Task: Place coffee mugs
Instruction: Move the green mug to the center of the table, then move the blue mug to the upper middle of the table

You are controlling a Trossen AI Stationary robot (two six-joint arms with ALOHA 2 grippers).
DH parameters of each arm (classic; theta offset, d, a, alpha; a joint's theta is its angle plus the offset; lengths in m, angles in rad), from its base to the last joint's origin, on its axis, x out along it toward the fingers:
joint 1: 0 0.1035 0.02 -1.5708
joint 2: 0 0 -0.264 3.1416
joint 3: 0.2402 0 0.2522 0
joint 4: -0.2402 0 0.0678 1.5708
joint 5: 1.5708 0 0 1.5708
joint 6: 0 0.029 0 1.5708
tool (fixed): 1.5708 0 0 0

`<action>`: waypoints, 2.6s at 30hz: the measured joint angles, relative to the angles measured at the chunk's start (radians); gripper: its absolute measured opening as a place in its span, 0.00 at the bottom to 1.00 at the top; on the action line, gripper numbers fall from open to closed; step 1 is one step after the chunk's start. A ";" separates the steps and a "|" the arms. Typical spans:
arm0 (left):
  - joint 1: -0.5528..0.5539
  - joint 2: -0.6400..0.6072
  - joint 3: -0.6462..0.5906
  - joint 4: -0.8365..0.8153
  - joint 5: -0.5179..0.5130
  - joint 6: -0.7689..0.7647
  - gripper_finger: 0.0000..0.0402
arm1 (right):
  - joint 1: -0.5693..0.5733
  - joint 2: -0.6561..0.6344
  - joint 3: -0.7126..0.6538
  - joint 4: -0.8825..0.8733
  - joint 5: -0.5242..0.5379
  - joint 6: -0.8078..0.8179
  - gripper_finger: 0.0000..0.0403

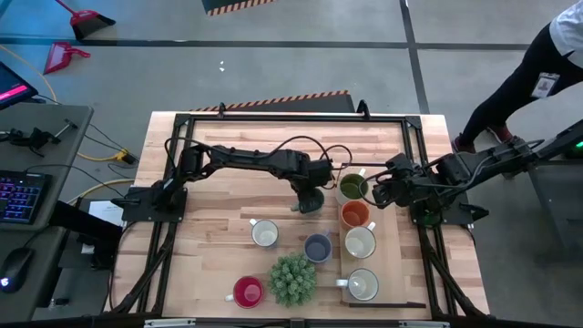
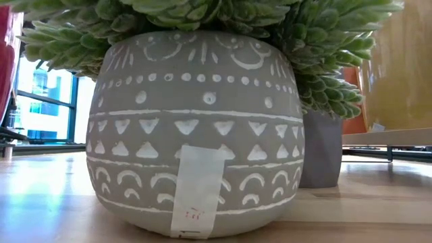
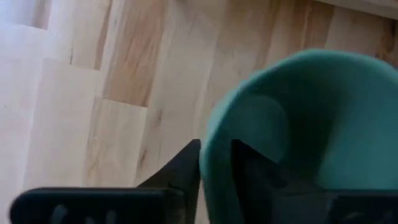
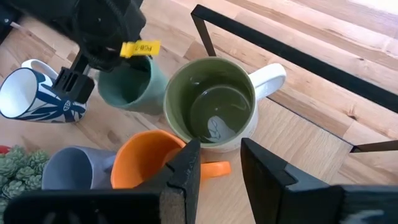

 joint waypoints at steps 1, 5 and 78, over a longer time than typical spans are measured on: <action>0.003 0.000 0.000 0.000 0.000 0.000 0.22 | 0.000 0.000 0.000 0.000 -0.002 0.000 0.23; 0.009 -0.002 0.000 -0.001 -0.009 0.000 0.32 | 0.000 0.000 0.000 0.000 -0.010 0.000 0.23; -0.583 -0.958 -1.017 0.514 -0.215 -0.519 0.46 | 0.000 0.000 0.000 0.066 -0.045 -0.079 0.23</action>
